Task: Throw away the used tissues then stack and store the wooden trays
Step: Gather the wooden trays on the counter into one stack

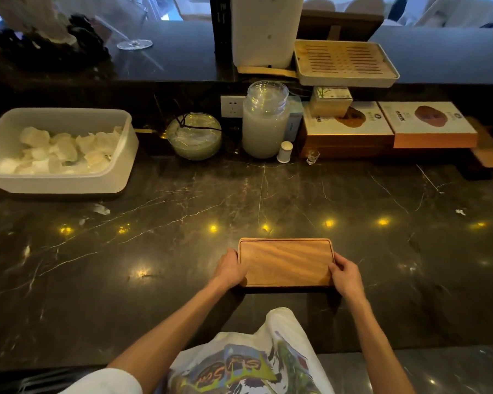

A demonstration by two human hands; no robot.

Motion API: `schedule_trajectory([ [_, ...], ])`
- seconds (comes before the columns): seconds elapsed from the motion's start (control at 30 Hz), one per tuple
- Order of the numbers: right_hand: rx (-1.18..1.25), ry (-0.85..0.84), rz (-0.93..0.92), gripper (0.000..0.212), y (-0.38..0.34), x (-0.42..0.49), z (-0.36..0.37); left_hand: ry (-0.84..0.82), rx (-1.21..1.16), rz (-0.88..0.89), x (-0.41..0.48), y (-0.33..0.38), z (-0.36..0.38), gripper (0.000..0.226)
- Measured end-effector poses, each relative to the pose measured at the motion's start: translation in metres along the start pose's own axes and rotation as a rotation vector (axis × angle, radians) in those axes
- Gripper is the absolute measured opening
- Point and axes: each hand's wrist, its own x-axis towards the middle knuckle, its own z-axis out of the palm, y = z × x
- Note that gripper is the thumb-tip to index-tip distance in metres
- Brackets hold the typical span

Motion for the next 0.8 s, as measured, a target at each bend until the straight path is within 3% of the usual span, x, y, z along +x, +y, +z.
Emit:
schedule_trajectory([
  [0.2,0.124,-0.089,0.068,0.046,0.004,-0.001,-0.008,-0.047,-0.145,-0.057,0.004,0.0,-0.003,0.038],
  [0.37,0.074,-0.2,0.076,0.071,-0.004,0.005,-0.015,-0.099,-0.237,-0.135,0.008,0.002,-0.006,0.054],
  [0.53,-0.082,-0.192,0.09,0.084,-0.021,0.016,-0.013,-0.159,-0.289,-0.189,0.011,0.01,-0.012,0.037],
  [0.8,0.012,-0.267,0.005,0.088,-0.029,0.006,-0.003,-0.16,-0.424,-0.189,0.01,-0.001,-0.038,0.032],
])
